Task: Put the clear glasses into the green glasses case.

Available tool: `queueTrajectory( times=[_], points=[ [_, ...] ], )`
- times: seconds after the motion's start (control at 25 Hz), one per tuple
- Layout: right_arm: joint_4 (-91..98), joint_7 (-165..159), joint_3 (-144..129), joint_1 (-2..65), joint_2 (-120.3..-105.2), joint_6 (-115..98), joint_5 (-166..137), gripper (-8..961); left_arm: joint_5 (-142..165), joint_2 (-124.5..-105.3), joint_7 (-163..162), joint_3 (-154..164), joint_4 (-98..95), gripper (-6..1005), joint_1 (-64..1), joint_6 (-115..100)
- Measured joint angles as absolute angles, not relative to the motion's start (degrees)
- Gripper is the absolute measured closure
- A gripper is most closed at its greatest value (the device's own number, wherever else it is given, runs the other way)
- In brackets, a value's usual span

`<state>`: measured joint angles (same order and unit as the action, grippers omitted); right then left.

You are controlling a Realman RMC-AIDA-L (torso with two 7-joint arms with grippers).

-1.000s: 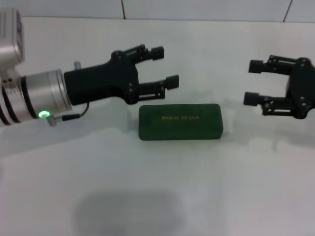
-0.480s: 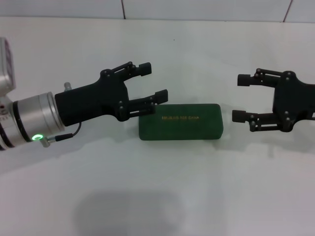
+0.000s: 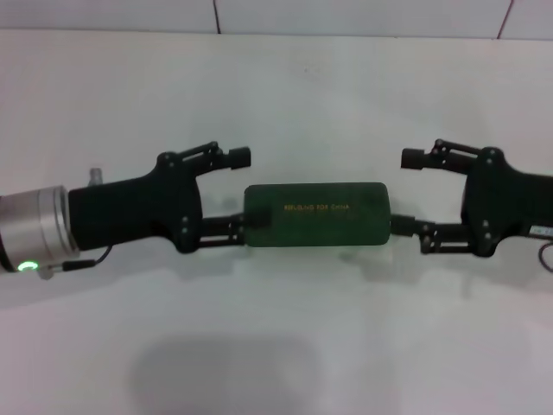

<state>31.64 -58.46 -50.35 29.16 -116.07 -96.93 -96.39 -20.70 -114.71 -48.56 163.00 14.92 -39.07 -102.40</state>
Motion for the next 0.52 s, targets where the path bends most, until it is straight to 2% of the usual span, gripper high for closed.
queueTrajectory(
  times=[0.36, 0.52],
  points=[
    [24.0, -49.3, -50.6, 28.0, -115.98, -99.2, -92.8, 122, -19.5, -114.70, -47.8, 163.0, 15.2, 137, -38.0, -103.1],
    [22.5, -45.1, -50.6, 27.6, -116.02, -99.3, -92.8, 122, -19.9, -115.26, -46.0, 163.0, 15.2, 137, -37.9, -103.0]
  ],
)
